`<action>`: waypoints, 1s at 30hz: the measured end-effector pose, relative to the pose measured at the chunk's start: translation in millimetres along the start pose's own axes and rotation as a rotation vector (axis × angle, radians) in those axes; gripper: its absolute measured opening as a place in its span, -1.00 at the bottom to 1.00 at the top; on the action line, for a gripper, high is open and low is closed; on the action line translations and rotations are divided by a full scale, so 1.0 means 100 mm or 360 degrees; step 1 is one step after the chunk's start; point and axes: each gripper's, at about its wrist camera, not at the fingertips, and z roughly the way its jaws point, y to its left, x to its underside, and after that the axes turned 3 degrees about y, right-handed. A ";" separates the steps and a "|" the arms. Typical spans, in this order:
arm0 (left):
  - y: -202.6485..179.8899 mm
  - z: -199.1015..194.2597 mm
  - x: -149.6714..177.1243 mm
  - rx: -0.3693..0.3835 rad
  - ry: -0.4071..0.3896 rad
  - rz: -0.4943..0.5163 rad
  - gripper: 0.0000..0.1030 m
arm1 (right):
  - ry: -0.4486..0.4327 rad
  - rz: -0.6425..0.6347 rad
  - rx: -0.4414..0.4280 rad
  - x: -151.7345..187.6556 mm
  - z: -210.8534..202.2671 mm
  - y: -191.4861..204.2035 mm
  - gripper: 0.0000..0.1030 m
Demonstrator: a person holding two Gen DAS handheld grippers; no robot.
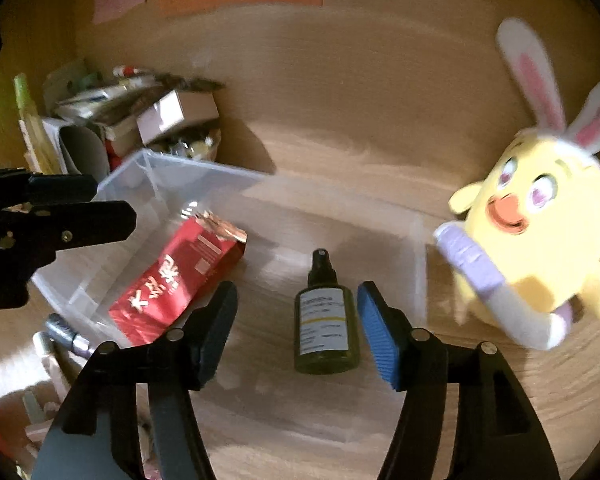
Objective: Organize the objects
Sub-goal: 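Grasp the purple-capped tube with the left tool while the right tool grasps the pale green stick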
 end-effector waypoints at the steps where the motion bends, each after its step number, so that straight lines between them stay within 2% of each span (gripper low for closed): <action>1: -0.01 -0.05 0.03 0.0002 -0.0013 -0.0001 0.33 | -0.0021 0.0004 -0.0001 0.02 -0.08 0.00 0.29; 3: -0.02 -0.15 0.10 -0.0004 -0.0050 -0.0001 0.49 | -0.0057 0.0014 -0.0010 0.06 -0.21 0.01 0.45; 4: -0.03 -0.21 0.14 -0.0018 -0.0074 0.0007 0.51 | -0.0086 0.0021 -0.0018 0.10 -0.31 0.01 0.52; 8: -0.07 -0.37 0.29 -0.0054 -0.0111 0.0029 0.54 | -0.0150 0.0037 -0.0031 0.21 -0.56 0.02 0.55; 12: -0.08 -0.45 0.49 -0.0084 -0.0128 -0.0012 0.77 | -0.0215 0.0071 -0.0035 0.35 -0.79 0.03 0.65; 22: -0.06 -0.51 1.02 -0.0051 -0.0060 -0.0027 0.77 | -0.0234 0.0185 -0.0039 0.76 -1.07 -0.03 0.66; 30: 0.16 -0.39 1.36 -0.0033 0.0047 -0.0093 0.77 | -0.0147 0.0274 0.0005 1.06 -1.05 -0.11 0.66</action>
